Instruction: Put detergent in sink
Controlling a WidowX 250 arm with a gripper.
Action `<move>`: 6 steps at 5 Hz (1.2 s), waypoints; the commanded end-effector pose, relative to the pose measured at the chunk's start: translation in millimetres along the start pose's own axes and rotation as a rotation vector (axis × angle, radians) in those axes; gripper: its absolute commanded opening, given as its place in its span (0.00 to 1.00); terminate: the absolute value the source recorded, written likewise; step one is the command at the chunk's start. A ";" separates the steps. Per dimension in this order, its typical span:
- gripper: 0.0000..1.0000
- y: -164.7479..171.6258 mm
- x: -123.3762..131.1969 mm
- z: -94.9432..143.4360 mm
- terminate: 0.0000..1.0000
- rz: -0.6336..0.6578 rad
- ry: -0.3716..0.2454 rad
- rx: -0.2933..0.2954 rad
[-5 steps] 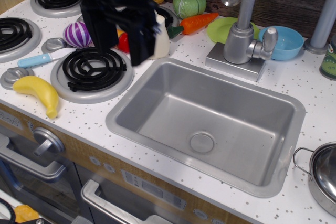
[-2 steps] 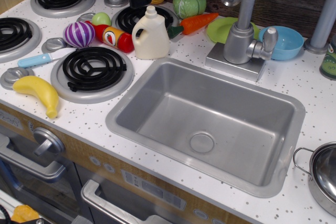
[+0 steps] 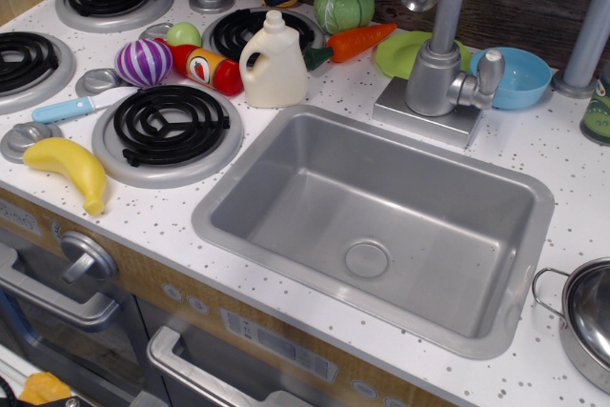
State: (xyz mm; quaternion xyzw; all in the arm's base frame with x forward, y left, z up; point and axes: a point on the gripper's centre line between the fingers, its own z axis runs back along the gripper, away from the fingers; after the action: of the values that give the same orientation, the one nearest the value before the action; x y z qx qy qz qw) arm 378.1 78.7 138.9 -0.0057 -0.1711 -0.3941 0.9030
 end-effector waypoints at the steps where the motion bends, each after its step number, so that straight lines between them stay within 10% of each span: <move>1: 1.00 22.2 4.2 -3.9 0.00 -0.081 -0.065 0.040; 6: 1.00 37.7 -22.6 -56.1 0.00 -0.080 -0.176 -0.054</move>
State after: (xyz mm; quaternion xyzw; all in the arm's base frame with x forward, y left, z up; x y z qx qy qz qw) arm 402.0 104.6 66.1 -0.0843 -0.2255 -0.4174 0.8763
